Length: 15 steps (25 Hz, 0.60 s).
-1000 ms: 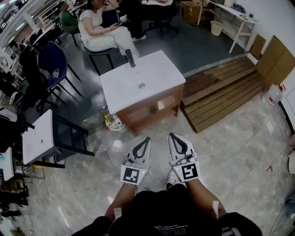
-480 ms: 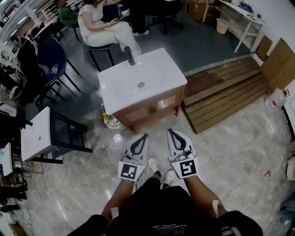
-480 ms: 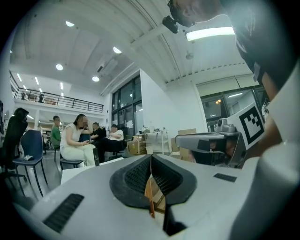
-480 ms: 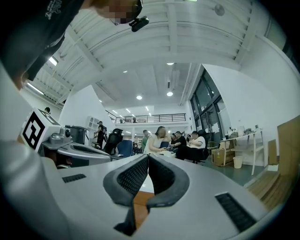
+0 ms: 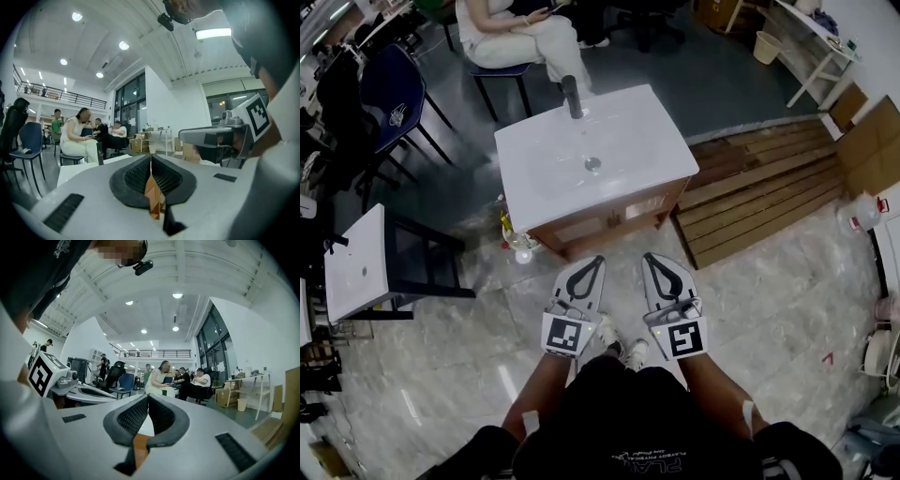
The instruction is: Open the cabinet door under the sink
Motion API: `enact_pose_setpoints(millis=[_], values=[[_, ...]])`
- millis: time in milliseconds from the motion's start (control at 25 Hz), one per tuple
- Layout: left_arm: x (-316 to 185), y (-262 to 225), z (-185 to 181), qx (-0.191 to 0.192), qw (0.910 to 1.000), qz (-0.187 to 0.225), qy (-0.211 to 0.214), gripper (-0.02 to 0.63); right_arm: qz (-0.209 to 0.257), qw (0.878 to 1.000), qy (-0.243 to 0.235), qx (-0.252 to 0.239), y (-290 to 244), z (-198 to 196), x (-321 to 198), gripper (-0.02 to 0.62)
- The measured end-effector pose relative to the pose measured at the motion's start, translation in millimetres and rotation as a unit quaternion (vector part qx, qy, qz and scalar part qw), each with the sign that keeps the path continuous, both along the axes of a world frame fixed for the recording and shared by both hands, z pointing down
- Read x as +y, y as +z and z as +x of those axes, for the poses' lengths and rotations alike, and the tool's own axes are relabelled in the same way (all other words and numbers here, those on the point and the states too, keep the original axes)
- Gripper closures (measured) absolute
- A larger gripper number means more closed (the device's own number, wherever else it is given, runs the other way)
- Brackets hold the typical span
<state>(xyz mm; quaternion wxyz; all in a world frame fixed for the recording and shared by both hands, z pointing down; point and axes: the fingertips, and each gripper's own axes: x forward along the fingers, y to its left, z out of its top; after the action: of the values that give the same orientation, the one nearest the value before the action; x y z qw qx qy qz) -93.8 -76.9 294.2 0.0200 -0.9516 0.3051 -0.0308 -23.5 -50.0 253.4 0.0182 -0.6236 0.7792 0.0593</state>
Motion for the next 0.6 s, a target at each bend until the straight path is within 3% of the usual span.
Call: enact_pose_setpoints(millis=[360, 600], values=[[-59.3, 7.8, 6.3, -0.001, 0.9999, 0.005, 0.013, 0.581, -0.012, 1.000, -0.004, 0.022, 14.1, -1.1, -59.5, 0.571], [-76.7, 22.8, 24.7, -0.006, 0.9999, -0.009, -0.009, 0.581, -0.025, 0.999, -0.023, 0.017, 30.4, 15.9, -86.7, 0.571]])
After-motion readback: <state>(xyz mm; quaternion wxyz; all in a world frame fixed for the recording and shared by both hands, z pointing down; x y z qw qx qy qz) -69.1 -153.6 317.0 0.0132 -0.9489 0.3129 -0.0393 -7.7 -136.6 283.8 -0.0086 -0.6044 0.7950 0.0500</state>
